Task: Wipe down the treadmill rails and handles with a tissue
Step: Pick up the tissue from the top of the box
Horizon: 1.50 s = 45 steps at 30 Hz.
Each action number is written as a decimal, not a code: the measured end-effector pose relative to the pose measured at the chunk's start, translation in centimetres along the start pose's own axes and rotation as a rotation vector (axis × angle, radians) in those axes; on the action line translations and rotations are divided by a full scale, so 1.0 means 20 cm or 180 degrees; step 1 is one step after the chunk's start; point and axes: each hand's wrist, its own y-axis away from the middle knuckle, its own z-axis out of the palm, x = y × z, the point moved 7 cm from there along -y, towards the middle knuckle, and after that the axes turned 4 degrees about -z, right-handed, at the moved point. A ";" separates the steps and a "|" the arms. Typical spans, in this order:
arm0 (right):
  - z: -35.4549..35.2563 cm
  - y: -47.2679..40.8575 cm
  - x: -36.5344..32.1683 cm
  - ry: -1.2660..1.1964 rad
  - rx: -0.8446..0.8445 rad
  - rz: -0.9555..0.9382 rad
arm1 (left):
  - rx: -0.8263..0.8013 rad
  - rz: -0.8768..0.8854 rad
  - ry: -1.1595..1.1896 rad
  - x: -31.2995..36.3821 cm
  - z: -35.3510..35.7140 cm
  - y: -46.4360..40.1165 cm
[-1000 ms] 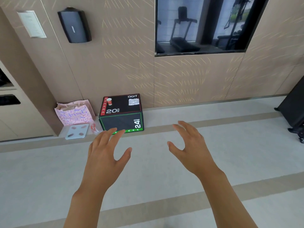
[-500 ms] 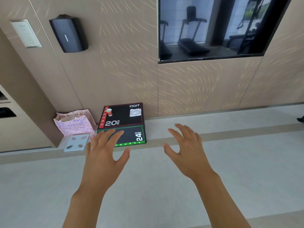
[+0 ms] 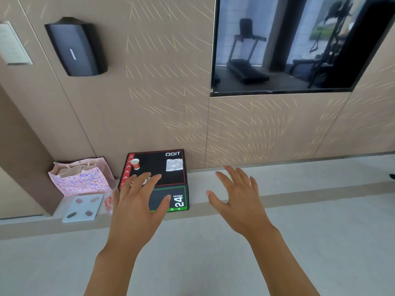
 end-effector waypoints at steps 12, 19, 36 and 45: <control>0.21 -0.97 -0.29 0.0181 0.0026 -0.0023 | 0.0070 0.0023 0.0028 -0.45 0.09 -0.86; 0.36 -1.37 -0.30 0.0087 -0.0049 -0.0167 | 0.0003 -0.0110 -0.0043 -0.61 0.25 -1.19; 0.78 -2.83 0.07 -0.0387 -0.0477 -0.0328 | 0.0153 -0.0295 -0.0088 -0.75 0.87 -2.42; 1.09 -3.31 0.08 -0.0502 -0.0836 -0.0308 | -0.0199 -0.0487 -0.0017 -1.00 1.19 -2.82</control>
